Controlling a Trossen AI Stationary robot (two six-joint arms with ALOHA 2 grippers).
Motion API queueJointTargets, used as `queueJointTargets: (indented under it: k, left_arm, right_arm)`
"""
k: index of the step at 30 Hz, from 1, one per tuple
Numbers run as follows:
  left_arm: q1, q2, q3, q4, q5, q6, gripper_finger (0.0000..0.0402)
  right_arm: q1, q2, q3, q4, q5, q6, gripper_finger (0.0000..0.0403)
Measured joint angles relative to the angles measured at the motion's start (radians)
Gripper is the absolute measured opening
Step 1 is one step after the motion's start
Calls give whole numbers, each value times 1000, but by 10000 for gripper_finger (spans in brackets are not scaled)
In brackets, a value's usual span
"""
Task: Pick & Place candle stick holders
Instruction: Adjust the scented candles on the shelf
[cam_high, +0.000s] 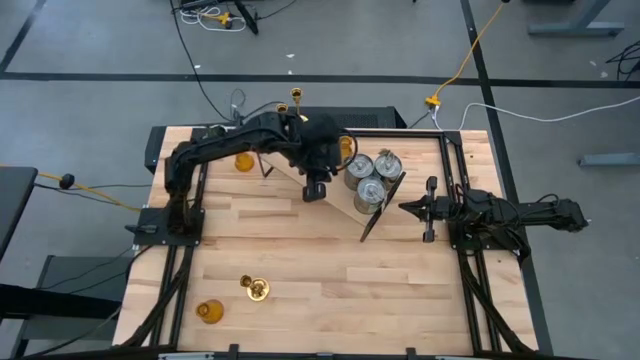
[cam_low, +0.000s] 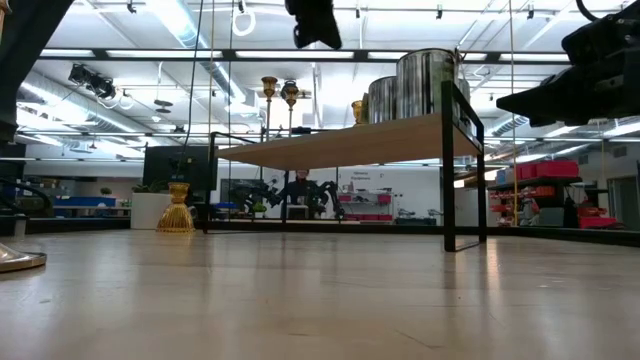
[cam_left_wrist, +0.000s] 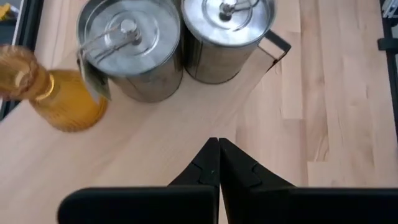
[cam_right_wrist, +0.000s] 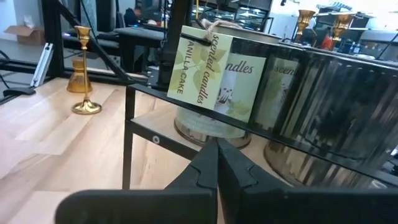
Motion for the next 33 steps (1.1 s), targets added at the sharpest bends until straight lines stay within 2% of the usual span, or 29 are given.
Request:
queueJointTargets:
  k: [7,14,20,26,33]
  left_arm:
    - [6,-66,0,-10,-17,-24,3]
    - [5,-127,1,11,-74,-104,9]
    - [-1,-157,0,14,-123,-122,8]
    - [-1,-169,0,27,-130,-120,6]
    - [-1,-171,0,38,-143,-119,15]
  right_arm:
    - [0,0,0,13,-2,21,3]
    - [0,1,0,70,-36,196,3]
    - [1,6,17,166,33,311,3]
    - [0,55,181,23,159,317,3]
    - [0,219,446,-239,236,302,3]
